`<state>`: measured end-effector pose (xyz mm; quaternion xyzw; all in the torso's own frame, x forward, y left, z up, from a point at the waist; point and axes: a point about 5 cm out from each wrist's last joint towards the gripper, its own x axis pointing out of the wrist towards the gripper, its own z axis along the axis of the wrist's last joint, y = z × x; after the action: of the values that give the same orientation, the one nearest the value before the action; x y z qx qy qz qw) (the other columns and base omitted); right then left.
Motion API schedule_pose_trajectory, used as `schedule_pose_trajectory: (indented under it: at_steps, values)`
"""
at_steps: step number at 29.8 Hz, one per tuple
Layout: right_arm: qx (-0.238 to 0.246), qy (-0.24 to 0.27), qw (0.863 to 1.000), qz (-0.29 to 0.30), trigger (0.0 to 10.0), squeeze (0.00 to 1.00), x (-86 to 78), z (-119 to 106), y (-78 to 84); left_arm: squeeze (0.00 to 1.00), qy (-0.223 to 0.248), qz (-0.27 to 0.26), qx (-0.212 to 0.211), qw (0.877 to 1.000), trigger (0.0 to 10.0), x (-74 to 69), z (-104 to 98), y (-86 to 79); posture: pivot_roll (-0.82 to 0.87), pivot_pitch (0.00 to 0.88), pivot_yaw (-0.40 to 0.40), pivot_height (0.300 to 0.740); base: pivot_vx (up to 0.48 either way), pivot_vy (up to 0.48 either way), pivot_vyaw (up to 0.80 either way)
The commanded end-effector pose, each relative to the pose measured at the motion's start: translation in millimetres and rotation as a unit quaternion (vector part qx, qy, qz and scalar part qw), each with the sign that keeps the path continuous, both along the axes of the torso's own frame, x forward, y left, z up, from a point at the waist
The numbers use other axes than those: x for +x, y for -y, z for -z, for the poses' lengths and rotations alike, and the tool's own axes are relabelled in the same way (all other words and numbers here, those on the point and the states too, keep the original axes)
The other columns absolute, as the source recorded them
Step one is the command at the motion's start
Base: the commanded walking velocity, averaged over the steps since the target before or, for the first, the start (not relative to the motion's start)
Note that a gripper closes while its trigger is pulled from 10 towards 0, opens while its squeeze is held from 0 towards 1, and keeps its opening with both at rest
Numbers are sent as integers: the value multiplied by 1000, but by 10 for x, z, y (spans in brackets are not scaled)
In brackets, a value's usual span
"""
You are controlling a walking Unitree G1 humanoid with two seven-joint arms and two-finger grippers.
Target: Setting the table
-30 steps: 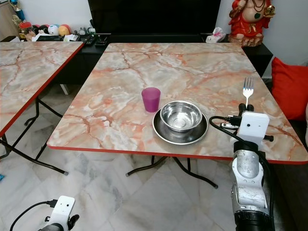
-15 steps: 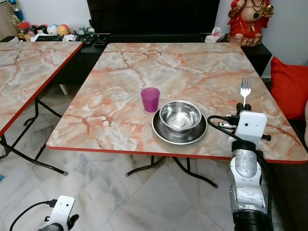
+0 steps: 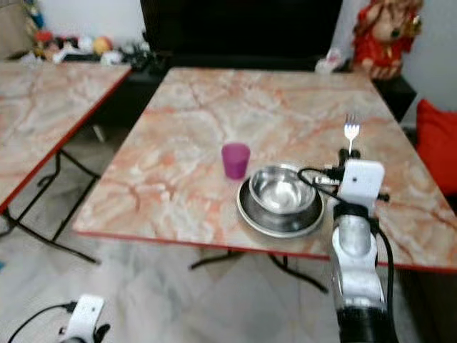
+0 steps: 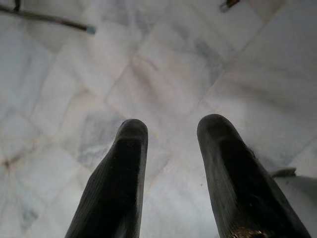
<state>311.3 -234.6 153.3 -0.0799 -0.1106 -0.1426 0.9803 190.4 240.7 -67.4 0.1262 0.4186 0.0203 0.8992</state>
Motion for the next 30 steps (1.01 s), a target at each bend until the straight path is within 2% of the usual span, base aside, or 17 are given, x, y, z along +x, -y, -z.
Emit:
schedule_pose_trajectory:
  at_steps: [1,5,15,20,22,24,26,27,30]
  values:
    - [1,2,1000,12,10000,0,-18,-19,69,0,-4,-1,-11,1000,10000,-1,20,61,117,15,14,740,368,0,0]
    - [2,1,1000,10,10000,0,-15,-13,54,0,-4,0,-11,1000,10000,-4,21,61,116,16,13,740,356,0,0]
    - [4,-8,1000,20,10000,0,-35,6,49,0,-5,4,-13,1000,10000,-7,28,83,109,21,14,740,0,0,0]
    - [14,-45,998,43,10000,0,-94,132,73,0,-9,7,-14,1000,10000,-19,38,98,111,26,12,740,0,0,0]
    - [11,-86,994,67,10000,0,-131,175,146,0,-9,8,-14,1000,10000,-28,44,105,109,29,11,740,0,0,0]
    - [38,-101,992,66,10000,0,-138,182,176,0,-10,8,-14,1000,10000,-32,45,102,98,30,13,740,0,0,0]
    - [57,-151,984,72,10000,0,-149,225,255,0,-14,10,-13,1000,10000,-46,52,99,86,27,11,740,0,0,0]
    - [57,-151,984,72,10000,0,-149,225,255,0,-14,10,-13,1000,10000,-46,52,99,86,27,11,740,0,0,0]
    - [113,-197,971,77,10000,0,-161,304,342,0,-17,10,-13,1000,10000,-60,60,100,85,21,3,740,0,0,0]
